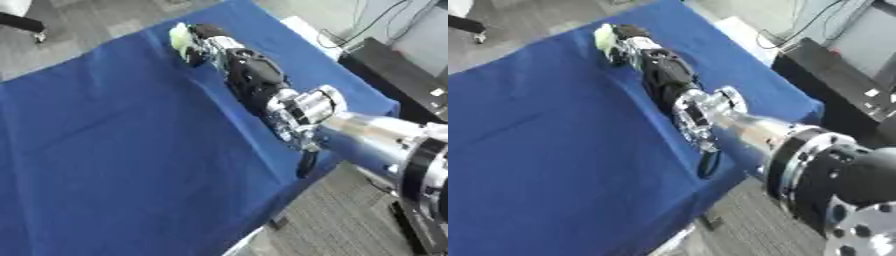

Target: Pick up the objects with one hand, pass them to the other hand, and then place them into the box on the other side of the table.

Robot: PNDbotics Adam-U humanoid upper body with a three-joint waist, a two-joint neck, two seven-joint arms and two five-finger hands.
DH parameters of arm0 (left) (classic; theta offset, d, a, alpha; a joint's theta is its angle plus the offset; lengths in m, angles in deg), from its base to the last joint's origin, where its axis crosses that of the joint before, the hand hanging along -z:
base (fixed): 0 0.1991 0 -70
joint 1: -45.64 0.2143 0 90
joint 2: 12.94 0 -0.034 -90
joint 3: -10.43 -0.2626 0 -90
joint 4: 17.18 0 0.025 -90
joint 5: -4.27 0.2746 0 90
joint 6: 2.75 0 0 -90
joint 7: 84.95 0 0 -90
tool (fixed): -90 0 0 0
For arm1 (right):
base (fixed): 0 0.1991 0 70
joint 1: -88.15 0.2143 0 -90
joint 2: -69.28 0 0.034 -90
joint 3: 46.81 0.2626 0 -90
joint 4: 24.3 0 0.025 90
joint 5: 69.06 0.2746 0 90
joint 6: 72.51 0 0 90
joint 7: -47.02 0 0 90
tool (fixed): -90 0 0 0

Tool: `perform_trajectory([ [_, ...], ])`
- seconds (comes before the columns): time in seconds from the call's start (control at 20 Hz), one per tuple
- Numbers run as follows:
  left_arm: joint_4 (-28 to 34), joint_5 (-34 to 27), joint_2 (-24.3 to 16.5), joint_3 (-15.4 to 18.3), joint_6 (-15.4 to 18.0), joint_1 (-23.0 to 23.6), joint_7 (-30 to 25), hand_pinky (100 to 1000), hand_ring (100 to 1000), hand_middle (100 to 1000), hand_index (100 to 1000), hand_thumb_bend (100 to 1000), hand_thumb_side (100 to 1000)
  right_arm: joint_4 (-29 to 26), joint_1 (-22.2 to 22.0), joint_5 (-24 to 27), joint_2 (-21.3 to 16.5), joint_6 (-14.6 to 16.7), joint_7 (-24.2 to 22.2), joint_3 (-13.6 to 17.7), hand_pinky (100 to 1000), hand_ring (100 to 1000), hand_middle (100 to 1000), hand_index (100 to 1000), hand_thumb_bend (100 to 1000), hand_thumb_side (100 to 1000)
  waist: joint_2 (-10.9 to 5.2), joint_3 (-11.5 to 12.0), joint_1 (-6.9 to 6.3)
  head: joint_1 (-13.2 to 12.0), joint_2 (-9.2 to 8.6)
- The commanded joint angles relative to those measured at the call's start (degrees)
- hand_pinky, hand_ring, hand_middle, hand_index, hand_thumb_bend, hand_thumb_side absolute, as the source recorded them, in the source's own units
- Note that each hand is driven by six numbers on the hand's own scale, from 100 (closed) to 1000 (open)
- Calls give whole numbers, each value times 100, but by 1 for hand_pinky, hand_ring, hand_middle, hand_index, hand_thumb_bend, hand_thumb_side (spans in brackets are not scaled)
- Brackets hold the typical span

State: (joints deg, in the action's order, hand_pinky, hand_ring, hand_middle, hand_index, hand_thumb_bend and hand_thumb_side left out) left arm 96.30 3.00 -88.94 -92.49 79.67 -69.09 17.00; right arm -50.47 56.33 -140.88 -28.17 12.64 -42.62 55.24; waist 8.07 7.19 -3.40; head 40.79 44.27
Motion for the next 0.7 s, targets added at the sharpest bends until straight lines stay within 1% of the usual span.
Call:
perform_trajectory([
  [0.05,111,-16,-86,26,-3,-91,3,707,638,681,892,100,844,-76,23,-47,6,-39,374,61,832,535,268,439,100,260,44,9,-69,18,-16],
  [0.15,111,-17,-86,31,-1,-92,6,706,638,681,892,100,844,-111,13,-21,4,-82,619,95,799,463,196,372,100,243,40,9,-72,19,-16],
  [0.2,111,-18,-85,32,-1,-92,8,706,638,681,892,100,844,-126,11,-2,2,-99,727,106,765,390,133,314,100,226,38,8,-73,20,-16],
  [0.25,111,-19,-84,32,-1,-92,9,706,638,681,892,100,844,-154,12,20,-1,-113,840,118,754,368,116,298,100,221,36,7,-73,21,-16],
  [0.3,111,-21,-82,32,-1,-91,10,706,638,681,892,100,844,-180,11,40,-3,-124,941,126,735,327,100,266,100,213,34,5,-72,22,-16],
  [0.35,111,-22,-81,32,0,-89,10,706,638,681,892,100,844,-202,14,62,-4,-127,1017,131,709,286,100,236,100,206,30,1,-70,22,-16],
  [0.4,111,-22,-79,31,-1,-87,10,706,638,681,892,100,844,-219,17,88,-3,-120,1060,134,709,286,100,236,100,206,28,-1,-67,22,-16],
  [0.45,110,-23,-77,29,-2,-83,9,706,638,681,892,100,845,-229,21,114,-3,-97,1062,127,695,264,100,219,100,208,25,-4,-63,22,-16],
  [0.5,109,-23,-76,28,-1,-79,9,706,638,681,892,100,844,-240,27,138,-5,-68,1038,120,677,233,100,199,100,207,21,-6,-60,23,-16],
  [0.7,104,-27,-73,30,4,-66,13,706,638,681,892,100,845,-349,43,182,-16,56,871,101,653,193,100,182,100,206,7,-11,-51,21,-16],
])
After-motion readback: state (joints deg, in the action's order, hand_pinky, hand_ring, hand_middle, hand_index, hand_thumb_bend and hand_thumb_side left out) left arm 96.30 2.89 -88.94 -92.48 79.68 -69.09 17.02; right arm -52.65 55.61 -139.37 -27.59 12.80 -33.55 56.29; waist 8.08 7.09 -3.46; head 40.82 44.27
